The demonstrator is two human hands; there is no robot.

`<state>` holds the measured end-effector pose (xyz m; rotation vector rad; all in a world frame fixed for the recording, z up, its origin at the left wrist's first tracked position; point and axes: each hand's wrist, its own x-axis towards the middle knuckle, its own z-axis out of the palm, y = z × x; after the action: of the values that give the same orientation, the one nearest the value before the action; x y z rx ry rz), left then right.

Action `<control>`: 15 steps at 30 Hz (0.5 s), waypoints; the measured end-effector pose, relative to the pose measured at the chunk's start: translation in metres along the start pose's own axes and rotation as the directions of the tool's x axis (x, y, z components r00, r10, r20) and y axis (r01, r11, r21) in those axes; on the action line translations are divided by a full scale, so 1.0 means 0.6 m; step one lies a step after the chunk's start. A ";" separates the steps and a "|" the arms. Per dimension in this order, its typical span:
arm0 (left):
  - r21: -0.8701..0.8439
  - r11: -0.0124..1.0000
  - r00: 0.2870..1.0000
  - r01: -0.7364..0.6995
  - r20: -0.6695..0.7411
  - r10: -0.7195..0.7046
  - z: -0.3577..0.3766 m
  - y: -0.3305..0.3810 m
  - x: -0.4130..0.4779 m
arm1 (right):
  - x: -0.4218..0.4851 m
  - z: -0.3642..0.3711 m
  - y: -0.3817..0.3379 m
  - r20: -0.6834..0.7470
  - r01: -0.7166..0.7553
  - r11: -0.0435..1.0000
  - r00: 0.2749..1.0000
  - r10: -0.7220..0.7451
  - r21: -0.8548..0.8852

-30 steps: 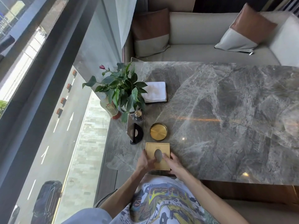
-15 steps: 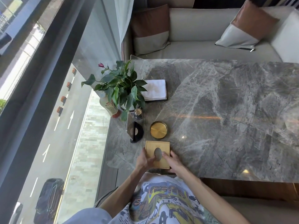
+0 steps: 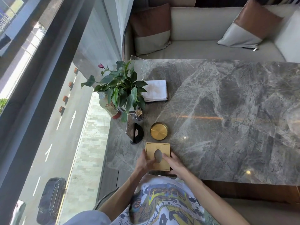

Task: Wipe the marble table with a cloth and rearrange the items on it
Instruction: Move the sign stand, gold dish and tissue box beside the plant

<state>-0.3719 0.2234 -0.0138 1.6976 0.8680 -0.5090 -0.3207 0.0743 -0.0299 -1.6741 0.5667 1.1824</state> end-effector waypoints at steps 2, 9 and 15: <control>-0.006 1.000 1.000 0.001 0.002 -0.001 0.001 -0.002 0.001 | -0.001 -0.001 -0.001 0.005 -0.003 1.000 1.000 0.003 -0.004; -0.009 1.000 1.000 0.017 0.015 -0.017 0.003 -0.004 0.007 | -0.002 -0.002 0.002 0.011 -0.014 1.000 1.000 0.014 0.002; 0.001 1.000 1.000 0.004 0.014 -0.004 0.003 -0.002 0.004 | -0.006 -0.002 0.001 0.002 -0.021 1.000 1.000 0.021 0.000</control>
<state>-0.3711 0.2225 -0.0166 1.6914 0.8608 -0.5233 -0.3222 0.0726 -0.0268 -1.6705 0.5834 1.1993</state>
